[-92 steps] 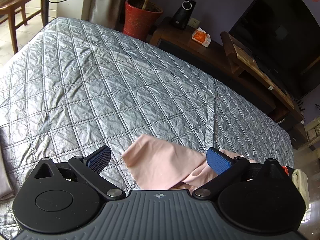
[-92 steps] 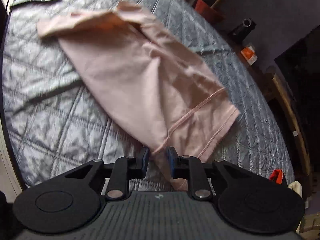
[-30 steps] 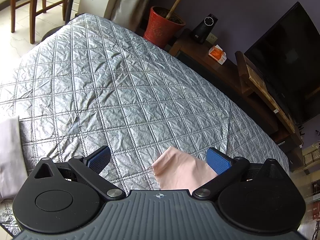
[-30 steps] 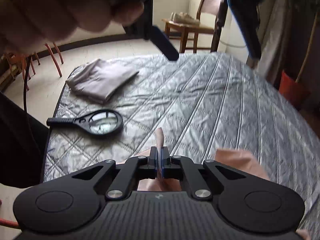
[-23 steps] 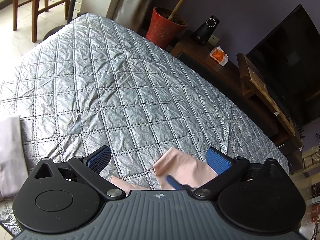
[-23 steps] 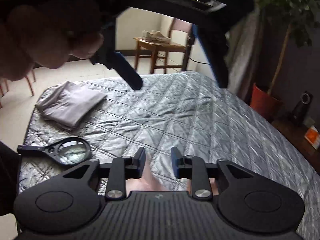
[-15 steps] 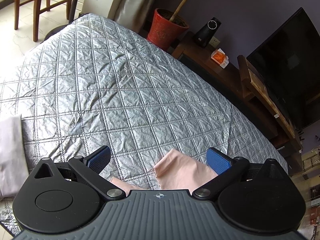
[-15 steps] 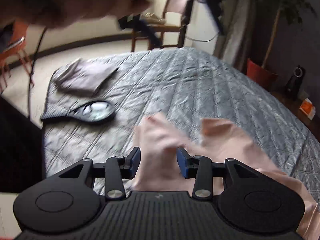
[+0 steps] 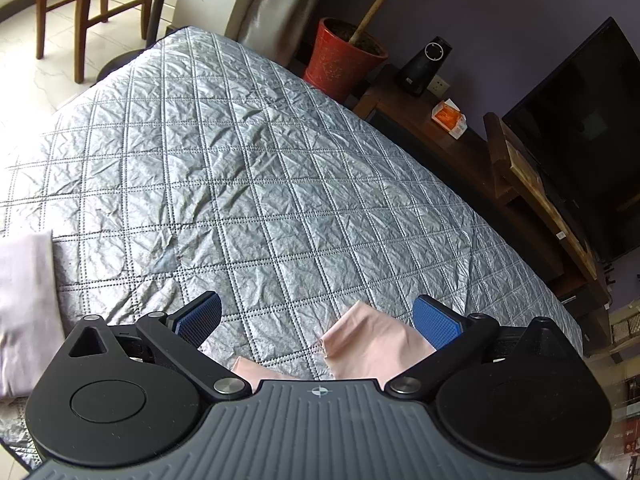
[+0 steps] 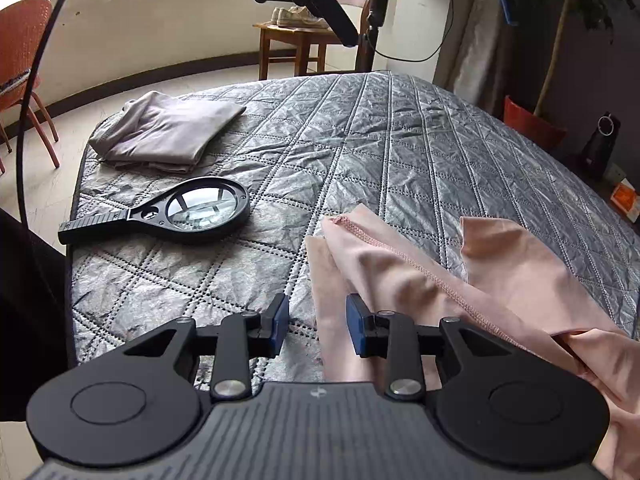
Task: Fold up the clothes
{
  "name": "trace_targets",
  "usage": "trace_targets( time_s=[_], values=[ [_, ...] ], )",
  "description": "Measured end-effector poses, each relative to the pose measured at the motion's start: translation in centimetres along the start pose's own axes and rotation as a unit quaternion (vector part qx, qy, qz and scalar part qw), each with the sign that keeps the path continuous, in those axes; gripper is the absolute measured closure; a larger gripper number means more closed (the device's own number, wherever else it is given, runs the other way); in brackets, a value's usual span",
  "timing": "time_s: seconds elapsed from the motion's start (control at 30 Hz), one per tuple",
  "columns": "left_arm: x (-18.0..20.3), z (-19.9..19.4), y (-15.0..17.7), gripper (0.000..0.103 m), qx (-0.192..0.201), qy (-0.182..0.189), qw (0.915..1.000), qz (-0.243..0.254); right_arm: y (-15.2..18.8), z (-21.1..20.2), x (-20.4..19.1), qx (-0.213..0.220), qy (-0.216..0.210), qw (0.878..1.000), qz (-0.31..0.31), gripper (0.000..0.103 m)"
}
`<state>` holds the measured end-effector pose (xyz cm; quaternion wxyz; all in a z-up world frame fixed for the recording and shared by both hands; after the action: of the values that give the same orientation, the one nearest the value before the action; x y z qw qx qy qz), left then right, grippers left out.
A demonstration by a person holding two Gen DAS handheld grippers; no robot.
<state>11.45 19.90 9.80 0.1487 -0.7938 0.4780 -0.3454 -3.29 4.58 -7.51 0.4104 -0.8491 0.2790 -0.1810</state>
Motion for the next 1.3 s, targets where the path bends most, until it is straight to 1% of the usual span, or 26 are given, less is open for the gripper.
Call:
trace_targets(
  time_s=[0.07, 0.1, 0.13, 0.17, 0.23, 0.3, 0.33, 0.4, 0.43, 0.47, 0.5, 0.53, 0.57, 0.6, 0.63, 0.67, 0.7, 0.73, 0.77, 0.87, 0.9, 0.97, 1.0, 1.07, 1.2, 1.3],
  values=[
    [-0.1, 0.0, 0.0, 0.0, 0.0, -0.001, 1.0, 0.0, -0.2, 0.2, 0.2, 0.002, 0.004, 1.0, -0.005, 0.075],
    [0.0, 0.0, 0.0, 0.0, 0.0, -0.001, 1.0, 0.0, -0.4, 0.5, 0.2, 0.001, 0.012, 1.0, -0.011, 0.09],
    [0.0, 0.0, 0.0, 0.0, 0.0, -0.001, 1.0, 0.0, -0.5, 0.6, 0.2, 0.0, 0.015, 1.0, -0.017, 0.101],
    [0.0, 0.0, 0.0, 0.0, 0.0, -0.001, 1.0, 0.0, -0.6, 0.7, 0.2, -0.001, 0.016, 1.0, -0.022, 0.101],
    [0.0, 0.0, 0.0, 0.0, 0.0, -0.001, 1.0, 0.001, -0.8, 0.5, 0.7, -0.001, 0.054, 0.999, -0.007, 0.102],
    [0.0, 0.1, 0.1, 0.0, 0.0, 0.0, 1.0, 0.001, -1.5, -0.4, 0.6, 0.021, 0.056, 0.998, -0.012, 0.102],
    [0.0, 0.1, 0.1, 0.0, 0.0, 0.0, 1.0, 0.001, -2.0, -1.2, 0.1, 0.039, 0.048, 0.998, -0.016, 0.102],
    [0.1, 0.1, 0.1, 0.001, 0.0, 0.0, 1.0, 0.001, -3.3, -3.1, -1.2, 0.085, 0.018, 0.996, -0.03, 0.102],
    [0.1, 0.1, 0.1, 0.001, 0.0, 0.0, 1.0, 0.002, -3.4, -3.6, -2.0, 0.09, 0.003, 0.995, -0.042, 0.102],
    [0.1, 0.1, 0.1, 0.0, 0.0, 0.0, 1.0, 0.002, -2.9, -3.4, -2.8, 0.072, -0.024, 0.996, -0.053, 0.102],
    [0.1, 0.1, 0.1, 0.0, 0.0, 0.0, 1.0, 0.002, -2.2, -3.1, -3.6, 0.047, -0.06, 0.996, -0.055, 0.101],
    [0.1, 0.1, 0.2, 0.0, 0.0, 0.0, 1.0, 0.002, -1.5, -3.0, -4.4, 0.03, -0.092, 0.994, -0.057, 0.101],
    [0.2, 0.1, 0.2, 0.0, -0.001, 0.0, 1.0, 0.003, -1.1, -3.4, -4.7, 0.028, -0.104, 0.993, -0.056, 0.101],
    [0.2, 0.1, 0.2, 0.0, -0.001, 0.0, 1.0, 0.003, -0.9, -3.9, -4.7, 0.034, -0.105, 0.993, -0.05, 0.1],
    [0.2, 0.1, 0.2, 0.0, -0.001, 0.0, 1.0, 0.004, -1.0, -4.2, -3.8, 0.037, -0.101, 0.994, -0.027, 0.092],
    [0.3, 0.1, 0.3, 0.0, -0.001, 0.0, 1.0, 0.005, -1.2, -4.4, -2.3, 0.04, -0.091, 0.995, 0.008, 0.086],
    [0.3, 0.1, 0.3, 0.0, -0.002, 0.0, 1.0, 0.005, -1.4, -4.7, -0.7, 0.043, -0.081, 0.995, 0.044, 0.078],
    [0.3, 0.2, 0.3, 0.0, -0.002, 0.0, 1.0, 0.006, -1.7, -5.0, 1.2, 0.053, -0.057, 0.995, 0.067, 0.077],
    [0.4, 0.2, 0.4, 0.0, -0.003, 0.001, 1.0, 0.007, -2.1, -5.3, 3.5, 0.063, -0.021, 0.995, 0.078, 0.077],
    [0.7, 0.4, 0.6, 0.0, -0.006, 0.002, 0.9999, 0.013, -2.4, -5.6, 9.5, 0.048, 0.086, 0.993, 0.071, 0.077],
    [0.9, 0.5, 0.7, 0.0, -0.007, 0.003, 0.9999, 0.015, -2.4, -5.5, 11.0, 0.038, 0.112, 0.991, 0.056, 0.075],
    [1.2, 0.5, 0.8, 0.0, -0.008, 0.005, 0.9998, 0.019, -1.8, -5.0, 12.7, 0.0, 0.15, 0.989, -0.016, 0.075],
    [1.3, 0.6, 0.9, 0.0, -0.009, 0.006, 0.9997, 0.02, -1.3, -4.6, 13.1, -0.021, 0.159, 0.986, -0.051, 0.075],
    [1.5, 0.7, 1.0, 0.0, -0.01, 0.006, 0.9997, 0.023, 0.0, -4.2, 13.5, -0.05, 0.158, 0.982, -0.088, 0.074],
    [1.9, 0.8, 1.4, 0.0, -0.013, 0.006, 0.9994, 0.032, 0.8, -2.9, 13.1, -0.056, 0.153, 0.98, -0.115, 0.073],
    [2.2, 0.9, 1.6, 0.0, -0.015, 0.007, 0.9992, 0.037, 0.6, -2.2, 12.4, -0.054, 0.154, 0.973, -0.161, 0.069]
  ],
)
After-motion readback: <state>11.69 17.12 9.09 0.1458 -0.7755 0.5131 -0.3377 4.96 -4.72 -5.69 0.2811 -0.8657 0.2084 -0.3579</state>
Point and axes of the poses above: each gripper's, at about its wrist camera, not at the fingertips, and z roughly the way its jaws point, x to its right, y to its underside, the point moved 8 cm from there along z, roughly the way its jaws point, and after that the axes turned 9 degrees about x, right-handed, at the moved point
